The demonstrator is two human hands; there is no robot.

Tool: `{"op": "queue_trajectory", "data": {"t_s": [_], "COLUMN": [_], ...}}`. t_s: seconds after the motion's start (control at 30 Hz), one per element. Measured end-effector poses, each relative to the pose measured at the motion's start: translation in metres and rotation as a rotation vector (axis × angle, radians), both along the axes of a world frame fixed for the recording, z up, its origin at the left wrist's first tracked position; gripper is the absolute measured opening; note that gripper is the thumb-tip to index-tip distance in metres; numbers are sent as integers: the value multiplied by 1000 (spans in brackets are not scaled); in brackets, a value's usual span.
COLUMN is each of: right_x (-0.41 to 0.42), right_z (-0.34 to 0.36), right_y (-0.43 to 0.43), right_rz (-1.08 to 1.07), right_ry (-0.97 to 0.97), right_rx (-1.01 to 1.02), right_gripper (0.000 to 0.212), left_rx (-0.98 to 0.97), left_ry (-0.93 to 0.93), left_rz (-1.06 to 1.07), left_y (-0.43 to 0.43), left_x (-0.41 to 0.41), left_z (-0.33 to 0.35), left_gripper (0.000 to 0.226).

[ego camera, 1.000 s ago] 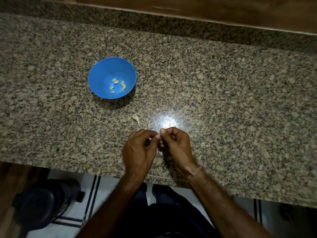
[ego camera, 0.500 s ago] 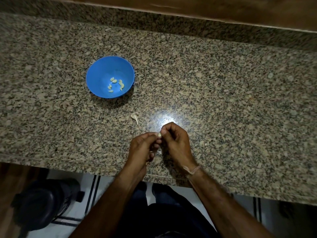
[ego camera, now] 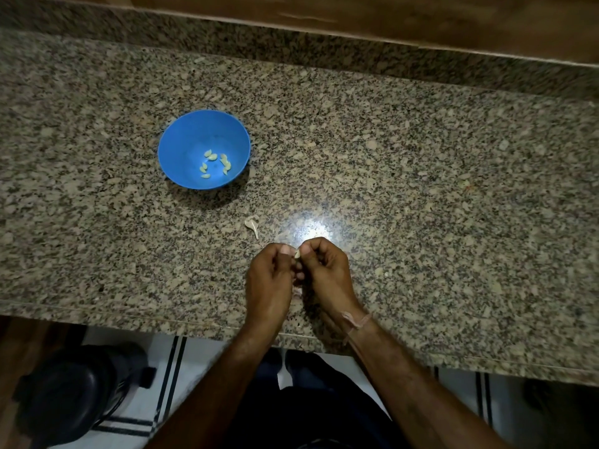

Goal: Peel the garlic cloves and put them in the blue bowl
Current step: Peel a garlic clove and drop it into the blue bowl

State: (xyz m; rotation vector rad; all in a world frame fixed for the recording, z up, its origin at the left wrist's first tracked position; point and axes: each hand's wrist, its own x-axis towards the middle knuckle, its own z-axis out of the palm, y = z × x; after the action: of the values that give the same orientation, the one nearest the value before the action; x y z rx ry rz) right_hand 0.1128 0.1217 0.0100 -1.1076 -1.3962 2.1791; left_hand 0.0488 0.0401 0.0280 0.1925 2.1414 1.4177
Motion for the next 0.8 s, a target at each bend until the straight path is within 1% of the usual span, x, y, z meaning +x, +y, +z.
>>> {"op": "queue_trajectory", "data": {"t_s": [0.07, 0.1, 0.17, 0.23, 0.27, 0.37, 0.43, 0.53, 0.57, 0.63, 0.73, 0.8], "right_x": [1, 1, 0, -1, -1, -1, -1, -2, -3, -6, -9, -11], "right_z": [-2, -2, -3, -3, -2, -2, 2, 3, 6, 8, 12, 14], "right_y": [3, 4, 3, 1, 0, -8, -14, -17, -17, -17, -21, -24], "right_rz": [1, 3, -20, -60, -73, -97, -126, -121, -134, -171, -199, -196], "right_ry": [-27, -42, -44, -32, -32, -21, 16, 1, 1, 16, 21, -2], "right_rx": [48, 71, 55, 1, -13, -20, -35, 93, 94, 24, -118, -156], "right_gripper": [16, 16, 15, 15, 14, 10, 12, 13, 13, 13, 15, 16], "left_rx": [0, 11, 61, 128, 134, 81, 81, 140, 174, 216, 217, 213], "left_ry": [-3, -33, -138, -247, -257, -172, -165, -267, -309, -362, -408, -424], "left_rz": [-24, -37, -17, 53, 81, 134, 154, 138, 129, 109, 92, 74], "left_y": [-3, -4, -4, -2, -2, -1, -3, -6, -7, -8, -12, -15], "left_x": [-4, -6, -9, -11, -11, -10, -11, -19, -21, -22, -26, -29], "left_z": [0, 0, 0, 3, 4, 5, 1, 3, 5, 9, 4, 2], "left_gripper": [26, 24, 20, 16, 14, 12, 11, 9, 10, 11, 13, 14]}}
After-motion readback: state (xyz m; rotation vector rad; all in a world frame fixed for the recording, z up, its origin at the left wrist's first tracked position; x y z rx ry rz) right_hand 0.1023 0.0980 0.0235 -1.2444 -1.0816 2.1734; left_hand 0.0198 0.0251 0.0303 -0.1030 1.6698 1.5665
